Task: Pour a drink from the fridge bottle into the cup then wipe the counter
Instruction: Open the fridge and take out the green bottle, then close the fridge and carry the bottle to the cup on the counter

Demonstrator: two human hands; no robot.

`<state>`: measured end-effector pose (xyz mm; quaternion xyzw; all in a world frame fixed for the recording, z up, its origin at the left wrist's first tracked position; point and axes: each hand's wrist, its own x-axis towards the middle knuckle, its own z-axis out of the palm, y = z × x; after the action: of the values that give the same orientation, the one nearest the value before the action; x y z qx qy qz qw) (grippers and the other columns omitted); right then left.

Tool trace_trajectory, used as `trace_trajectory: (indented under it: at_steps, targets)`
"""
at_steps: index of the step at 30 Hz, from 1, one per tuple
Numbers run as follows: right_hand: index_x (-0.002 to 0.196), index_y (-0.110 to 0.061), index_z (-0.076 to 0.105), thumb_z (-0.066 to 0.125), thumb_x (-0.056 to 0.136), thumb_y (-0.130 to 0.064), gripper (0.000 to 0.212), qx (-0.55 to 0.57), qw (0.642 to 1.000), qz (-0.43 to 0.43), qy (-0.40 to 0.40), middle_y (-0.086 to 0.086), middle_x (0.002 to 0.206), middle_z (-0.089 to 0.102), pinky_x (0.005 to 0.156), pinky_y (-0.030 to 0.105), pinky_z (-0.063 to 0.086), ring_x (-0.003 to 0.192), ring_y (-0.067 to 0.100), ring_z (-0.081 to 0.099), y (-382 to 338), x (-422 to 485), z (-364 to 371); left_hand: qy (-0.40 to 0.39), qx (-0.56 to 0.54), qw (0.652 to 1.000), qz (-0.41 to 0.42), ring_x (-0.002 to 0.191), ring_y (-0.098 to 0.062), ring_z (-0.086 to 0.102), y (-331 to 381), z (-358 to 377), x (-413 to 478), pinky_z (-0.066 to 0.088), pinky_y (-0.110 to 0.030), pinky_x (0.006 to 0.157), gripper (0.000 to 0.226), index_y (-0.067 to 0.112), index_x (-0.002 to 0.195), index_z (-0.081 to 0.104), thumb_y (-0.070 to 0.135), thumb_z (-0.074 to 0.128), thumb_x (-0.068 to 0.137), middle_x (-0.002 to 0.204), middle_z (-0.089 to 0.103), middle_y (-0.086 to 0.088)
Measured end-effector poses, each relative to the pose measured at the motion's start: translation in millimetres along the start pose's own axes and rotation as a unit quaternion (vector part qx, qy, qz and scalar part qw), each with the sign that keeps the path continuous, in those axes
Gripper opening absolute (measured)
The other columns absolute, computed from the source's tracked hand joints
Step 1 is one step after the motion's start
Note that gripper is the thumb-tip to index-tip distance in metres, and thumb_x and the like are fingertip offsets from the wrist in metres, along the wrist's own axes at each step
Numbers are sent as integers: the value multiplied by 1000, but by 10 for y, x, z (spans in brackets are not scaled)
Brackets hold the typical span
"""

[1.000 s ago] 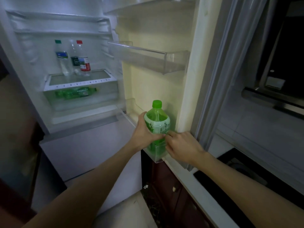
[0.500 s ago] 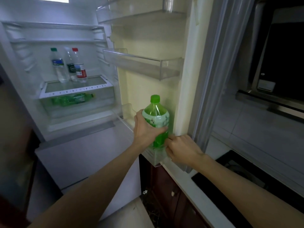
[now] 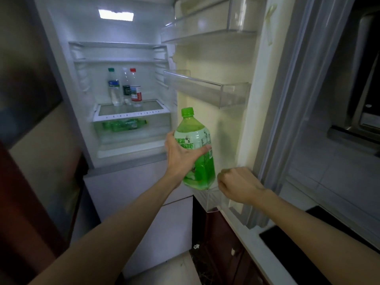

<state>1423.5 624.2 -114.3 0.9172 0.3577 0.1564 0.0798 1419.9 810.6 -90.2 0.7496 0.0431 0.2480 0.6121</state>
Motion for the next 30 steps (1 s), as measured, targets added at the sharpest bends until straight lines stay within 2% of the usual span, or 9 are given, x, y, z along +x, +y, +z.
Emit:
trace_trajectory:
  at_steps: [2,5,9,12,14,16,19,24,30]
  targets:
    - [87,-13,61,36,97,-27,30,-4,1000,-3,4,4,93,67,60,32,35,79,28,63,-25,23,-30,3,-10,1000,-18,113,-20,59,4,-100,-45,57,-41,90,96,32,119,34,54,90,44,122,55,-2]
    - [88,-14,62,36,96,-28,31,-8,998,-12,53,1,91,67,58,32,35,77,27,64,-35,52,-166,1,-17,999,-29,99,-10,65,15,-243,-114,55,-16,65,81,27,120,35,30,92,63,111,63,3]
    - [81,-11,65,28,90,-31,43,42,975,-16,216,3,77,65,53,31,47,63,29,63,43,91,-557,-6,6,1000,-26,98,-7,64,61,-342,-236,51,-13,58,79,24,122,35,27,91,66,109,64,6]
    - [84,-7,69,40,88,-21,32,67,931,5,358,7,79,66,52,28,45,66,26,63,202,50,-833,-14,7,999,-33,100,-11,65,130,-313,-350,51,-12,54,78,22,122,33,25,90,68,112,63,1]
    - [89,-3,69,47,88,-9,23,72,904,12,422,11,86,65,56,31,47,76,26,62,297,11,-931,-15,14,999,-26,103,-15,65,179,-277,-423,53,-15,58,79,23,122,33,26,90,68,115,62,0]
    - [92,1,67,51,84,1,19,61,886,-6,461,15,93,62,66,37,48,87,29,58,341,-35,-945,-13,30,999,-10,107,-18,64,225,-227,-480,58,-29,74,81,25,121,32,31,91,66,115,62,1]
    - [101,0,66,53,75,3,29,28,870,30,492,19,104,60,82,41,40,99,32,51,349,-143,-922,-15,58,998,13,107,-18,63,306,-132,-579,56,-45,91,86,27,122,31,37,92,62,114,62,3]
    - [127,-5,52,60,77,-10,51,126,814,228,519,22,126,47,95,44,38,115,30,39,378,-353,-766,-23,62,997,28,107,-19,63,441,35,-736,56,-48,92,95,21,130,32,41,92,59,116,62,2]
    - [153,-6,19,48,98,-18,64,342,758,302,465,16,155,25,114,30,25,139,24,31,331,-456,-515,-26,51,998,40,111,-19,60,592,164,-881,52,-40,96,92,17,131,32,34,92,63,119,60,-1]
